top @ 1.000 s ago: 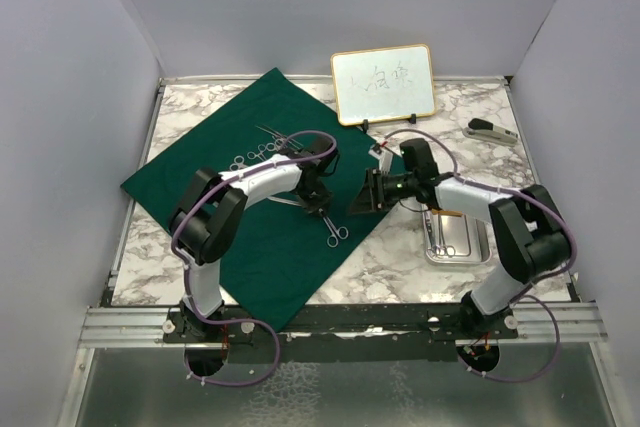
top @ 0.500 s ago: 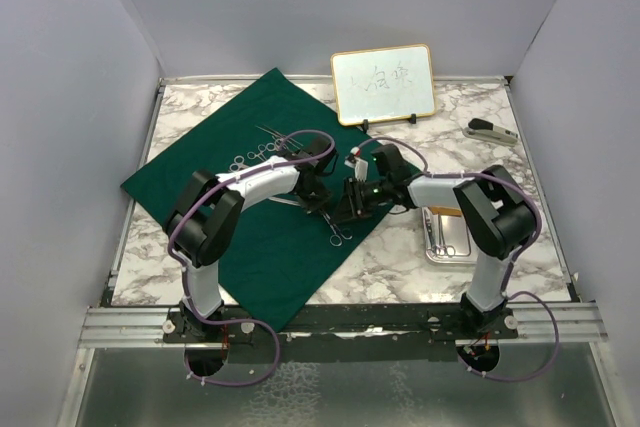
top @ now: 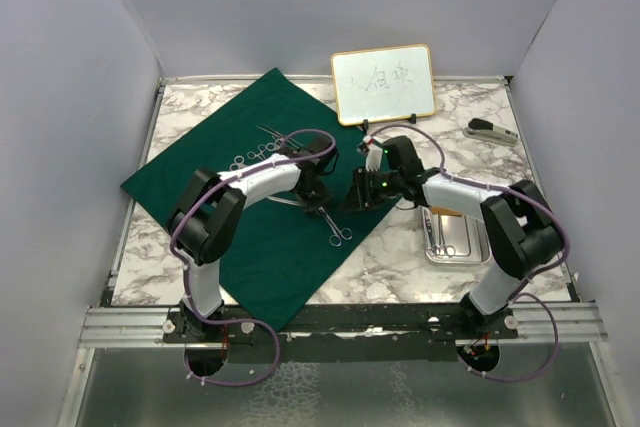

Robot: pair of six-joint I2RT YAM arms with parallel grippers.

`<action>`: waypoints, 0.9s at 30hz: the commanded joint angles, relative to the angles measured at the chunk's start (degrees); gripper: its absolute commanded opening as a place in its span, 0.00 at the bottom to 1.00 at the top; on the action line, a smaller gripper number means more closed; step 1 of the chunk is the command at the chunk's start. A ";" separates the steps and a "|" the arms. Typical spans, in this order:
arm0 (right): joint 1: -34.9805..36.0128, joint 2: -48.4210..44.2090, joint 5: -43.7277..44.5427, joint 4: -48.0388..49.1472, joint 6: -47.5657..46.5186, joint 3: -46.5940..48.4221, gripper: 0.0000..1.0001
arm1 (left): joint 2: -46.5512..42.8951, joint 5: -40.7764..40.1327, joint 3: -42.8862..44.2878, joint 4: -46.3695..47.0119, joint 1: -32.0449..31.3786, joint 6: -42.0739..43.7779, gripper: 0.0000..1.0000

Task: Prepare the surgical pack
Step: Pick up the medical item from the surgical kit.

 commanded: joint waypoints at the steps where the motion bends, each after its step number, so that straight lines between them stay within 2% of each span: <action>1: -1.36 -3.82 3.97 -2.49 -2.59 -0.60 0.38 | 3.67 -0.43 4.37 -4.52 0.21 -1.65 0.26; 12: -1.35 -3.32 -0.20 0.12 -2.13 -2.12 0.38 | 7.25 -3.86 6.22 -6.46 0.56 -3.64 0.26; 17: -1.37 -1.96 -1.74 0.79 -1.74 -1.22 0.39 | 11.12 -4.69 6.81 -12.79 0.65 -6.38 0.25; 22: -1.36 0.19 -4.08 2.46 -0.52 0.03 0.39 | 14.45 -6.40 9.37 -17.08 0.65 -6.53 0.16; 25: -1.20 1.87 -6.15 4.81 0.70 -0.19 0.40 | 14.51 -6.02 9.64 -16.78 0.72 -6.01 0.00; 27: -0.88 2.71 -7.12 5.79 1.07 -0.16 0.41 | 13.83 -5.22 9.33 -15.42 0.73 -5.18 0.00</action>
